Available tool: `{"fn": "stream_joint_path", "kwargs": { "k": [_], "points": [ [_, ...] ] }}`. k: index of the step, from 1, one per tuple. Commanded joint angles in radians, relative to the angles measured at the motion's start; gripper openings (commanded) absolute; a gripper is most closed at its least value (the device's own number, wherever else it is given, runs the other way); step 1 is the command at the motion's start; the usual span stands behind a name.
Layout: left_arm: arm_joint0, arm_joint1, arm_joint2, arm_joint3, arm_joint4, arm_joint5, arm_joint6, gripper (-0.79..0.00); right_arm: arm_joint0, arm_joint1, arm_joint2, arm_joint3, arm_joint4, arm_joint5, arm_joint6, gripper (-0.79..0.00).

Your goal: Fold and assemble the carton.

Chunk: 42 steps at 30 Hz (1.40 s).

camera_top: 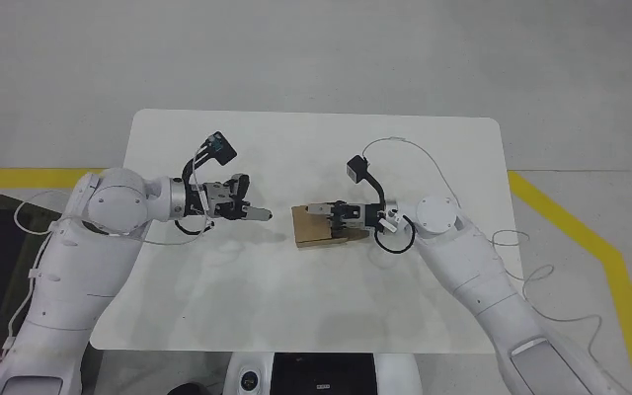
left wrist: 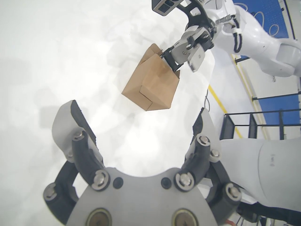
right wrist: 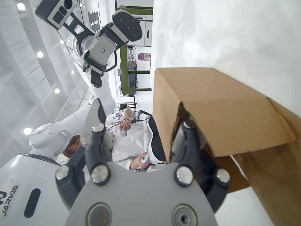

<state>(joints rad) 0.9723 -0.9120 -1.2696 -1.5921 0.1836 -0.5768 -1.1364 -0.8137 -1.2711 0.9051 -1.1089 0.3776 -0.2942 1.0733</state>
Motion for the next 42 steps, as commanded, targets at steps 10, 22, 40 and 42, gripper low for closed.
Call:
{"fn": "stream_joint_path", "kwargs": {
  "k": [10, 22, 40, 42],
  "points": [
    [0.07, -0.003, -0.001, -0.066, 0.304, -0.24, 0.337, 0.0, -0.105, 0.046, 0.119, -0.155, 0.022, 0.06, 0.067, 0.0],
    [0.106, -0.021, 0.056, -0.087, 0.727, -0.426, 0.704, 0.0, -0.171, 0.088, 0.252, -0.278, 0.0, 0.037, 0.107, 0.0],
    [-0.016, -0.016, 0.275, 0.079, 0.822, -0.413, 0.801, 0.0, -0.217, 0.11, 0.285, -0.388, 0.01, 0.062, 0.13, 0.0],
    [-0.027, -0.022, 0.288, 0.09, 0.806, -0.394, 0.801, 0.0, -0.217, 0.113, 0.284, -0.394, 0.006, 0.071, 0.146, 0.0]
  ]
}}
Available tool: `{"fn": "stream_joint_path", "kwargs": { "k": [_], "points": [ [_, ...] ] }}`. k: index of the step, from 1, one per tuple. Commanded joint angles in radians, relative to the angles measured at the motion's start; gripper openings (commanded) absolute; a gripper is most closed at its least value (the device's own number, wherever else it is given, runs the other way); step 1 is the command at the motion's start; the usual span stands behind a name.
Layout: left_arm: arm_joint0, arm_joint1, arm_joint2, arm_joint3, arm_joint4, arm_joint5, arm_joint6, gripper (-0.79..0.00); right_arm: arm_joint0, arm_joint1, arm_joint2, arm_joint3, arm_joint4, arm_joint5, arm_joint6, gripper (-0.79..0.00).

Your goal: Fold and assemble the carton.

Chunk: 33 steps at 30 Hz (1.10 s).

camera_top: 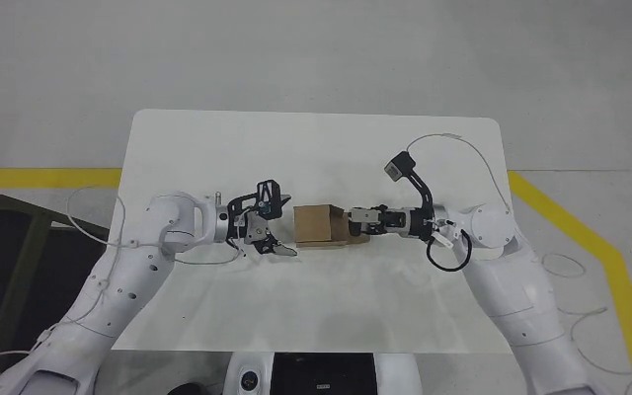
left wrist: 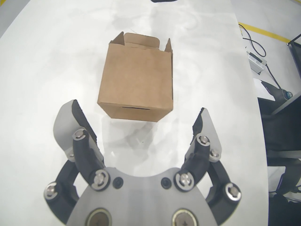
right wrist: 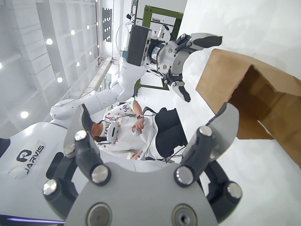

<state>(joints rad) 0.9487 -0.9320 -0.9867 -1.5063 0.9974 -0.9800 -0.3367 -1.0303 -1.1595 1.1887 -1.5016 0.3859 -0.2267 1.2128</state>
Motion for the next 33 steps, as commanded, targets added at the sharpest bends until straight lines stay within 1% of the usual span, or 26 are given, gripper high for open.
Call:
{"fn": "stream_joint_path", "kwargs": {
  "k": [1, 6, 7, 8, 13, 20, 26, 28, 33],
  "points": [
    [-0.007, -0.005, 0.012, 0.008, -0.018, 0.017, -0.001, 0.0, -0.005, 0.002, 0.003, -0.004, 0.0, 0.004, 0.009, 0.0],
    [-0.02, -0.014, 0.037, 0.01, -0.054, 0.03, -0.018, 0.0, -0.048, 0.011, 0.018, -0.024, 0.011, 0.014, 0.014, 0.0],
    [-0.021, -0.015, 0.038, 0.009, -0.057, 0.032, -0.018, 0.0, -0.056, 0.013, 0.021, -0.03, 0.011, 0.014, 0.013, -0.342],
    [-0.02, -0.016, 0.038, 0.011, -0.061, 0.039, -0.016, 0.0, -0.063, 0.014, 0.025, -0.036, 0.011, 0.014, 0.01, -0.785],
    [-0.003, -0.02, 0.03, 0.013, -0.065, 0.077, 0.037, 0.0, -0.089, 0.023, 0.049, -0.066, 0.001, 0.02, 0.002, -0.785],
    [0.025, -0.022, 0.031, 0.025, -0.032, 0.072, 0.09, 0.0, -0.095, 0.028, 0.064, -0.081, 0.003, 0.019, 0.007, -0.785],
    [0.035, -0.024, 0.02, 0.053, -0.026, 0.088, 0.12, 0.0, -0.097, 0.028, 0.064, -0.081, -0.002, 0.021, 0.002, -0.785],
    [0.037, -0.026, 0.021, 0.06, -0.022, 0.093, 0.124, 0.0, -0.102, 0.032, 0.061, -0.089, -0.05, 0.047, -0.01, -0.785],
    [0.043, -0.032, 0.023, 0.068, -0.044, 0.123, 0.13, 0.0, -0.109, 0.049, 0.066, -0.112, -0.186, 0.143, 0.036, -0.785]
  ]
}}
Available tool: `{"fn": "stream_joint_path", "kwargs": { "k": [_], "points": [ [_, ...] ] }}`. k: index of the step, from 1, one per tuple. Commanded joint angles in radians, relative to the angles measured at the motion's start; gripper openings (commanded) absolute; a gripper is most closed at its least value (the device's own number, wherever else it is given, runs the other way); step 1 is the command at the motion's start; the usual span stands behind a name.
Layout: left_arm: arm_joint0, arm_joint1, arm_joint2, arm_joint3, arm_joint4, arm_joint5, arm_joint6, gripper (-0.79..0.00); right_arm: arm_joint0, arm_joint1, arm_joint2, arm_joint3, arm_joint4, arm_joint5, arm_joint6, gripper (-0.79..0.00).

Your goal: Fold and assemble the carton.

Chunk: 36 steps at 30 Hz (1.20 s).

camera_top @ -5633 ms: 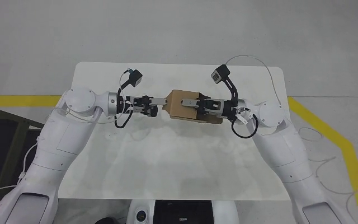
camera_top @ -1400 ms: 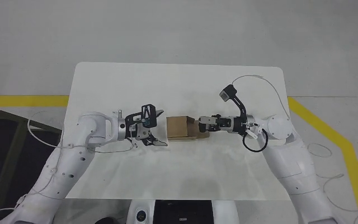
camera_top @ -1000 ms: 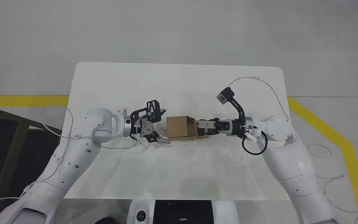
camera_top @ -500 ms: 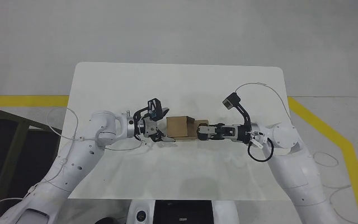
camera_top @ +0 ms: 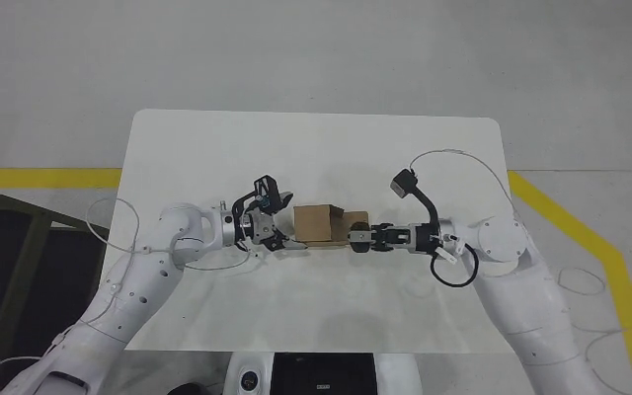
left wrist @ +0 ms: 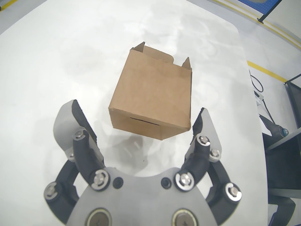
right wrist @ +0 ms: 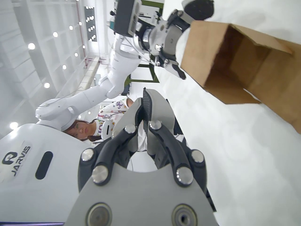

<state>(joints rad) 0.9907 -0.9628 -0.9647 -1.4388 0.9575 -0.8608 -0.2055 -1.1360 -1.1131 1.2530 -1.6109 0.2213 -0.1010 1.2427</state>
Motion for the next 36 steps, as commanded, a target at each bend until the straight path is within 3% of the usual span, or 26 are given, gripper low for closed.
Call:
{"fn": "stream_joint_path", "kwargs": {
  "k": [1, 9, 19, 36],
  "points": [
    [0.001, -0.002, 0.003, -0.001, -0.006, 0.008, -0.003, 0.0, -0.011, 0.005, 0.001, -0.006, -0.032, 0.033, 0.009, -0.785],
    [0.001, -0.011, 0.017, -0.006, 0.006, 0.015, -0.011, 0.0, -0.035, 0.009, -0.057, 0.022, -0.117, 0.085, -0.024, -0.785],
    [-0.008, -0.02, 0.027, 0.003, 0.016, 0.015, -0.014, 0.0, 0.033, -0.006, -0.139, 0.125, -0.147, 0.054, -0.102, -0.785],
    [-0.024, -0.036, 0.044, 0.03, 0.03, 0.004, -0.013, 0.0, 0.178, -0.028, -0.235, 0.253, -0.131, -0.008, -0.062, -0.785]
  ]
}}
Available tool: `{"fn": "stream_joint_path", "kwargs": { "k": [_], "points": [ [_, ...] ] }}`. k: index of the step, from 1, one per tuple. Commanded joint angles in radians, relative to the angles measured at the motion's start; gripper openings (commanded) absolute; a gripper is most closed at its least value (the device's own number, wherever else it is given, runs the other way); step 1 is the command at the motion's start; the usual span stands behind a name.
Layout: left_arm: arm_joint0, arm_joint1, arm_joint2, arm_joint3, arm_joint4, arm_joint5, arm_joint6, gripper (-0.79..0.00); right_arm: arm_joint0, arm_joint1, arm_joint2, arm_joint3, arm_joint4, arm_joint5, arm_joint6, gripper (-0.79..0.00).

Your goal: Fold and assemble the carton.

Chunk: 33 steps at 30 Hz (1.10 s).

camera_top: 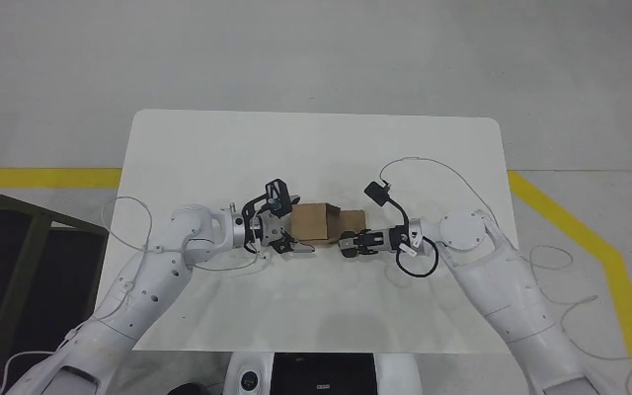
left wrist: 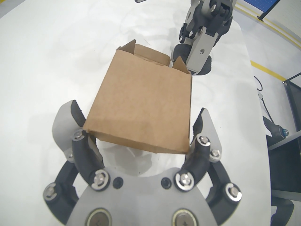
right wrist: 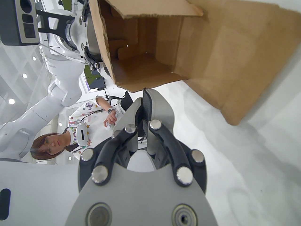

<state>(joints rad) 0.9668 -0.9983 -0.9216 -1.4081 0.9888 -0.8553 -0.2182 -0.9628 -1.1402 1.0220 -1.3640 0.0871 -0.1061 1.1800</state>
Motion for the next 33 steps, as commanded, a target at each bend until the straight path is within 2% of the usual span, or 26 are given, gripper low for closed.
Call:
{"fn": "stream_joint_path", "kwargs": {
  "k": [1, 25, 33],
  "points": [
    [-0.001, -0.001, 0.002, -0.001, -0.001, -0.003, -0.002, 0.0, 0.012, -0.003, -0.011, 0.013, 0.005, -0.008, 0.003, -0.785],
    [0.005, -0.007, -0.006, -0.01, -0.009, -0.035, -0.038, 0.0, 0.173, -0.064, -0.172, 0.188, 0.041, -0.114, -0.001, -0.785],
    [0.005, -0.01, -0.008, -0.002, -0.02, -0.033, -0.049, 0.0, 0.15, -0.061, -0.141, 0.221, 0.101, -0.154, -0.033, -0.785]
  ]
}}
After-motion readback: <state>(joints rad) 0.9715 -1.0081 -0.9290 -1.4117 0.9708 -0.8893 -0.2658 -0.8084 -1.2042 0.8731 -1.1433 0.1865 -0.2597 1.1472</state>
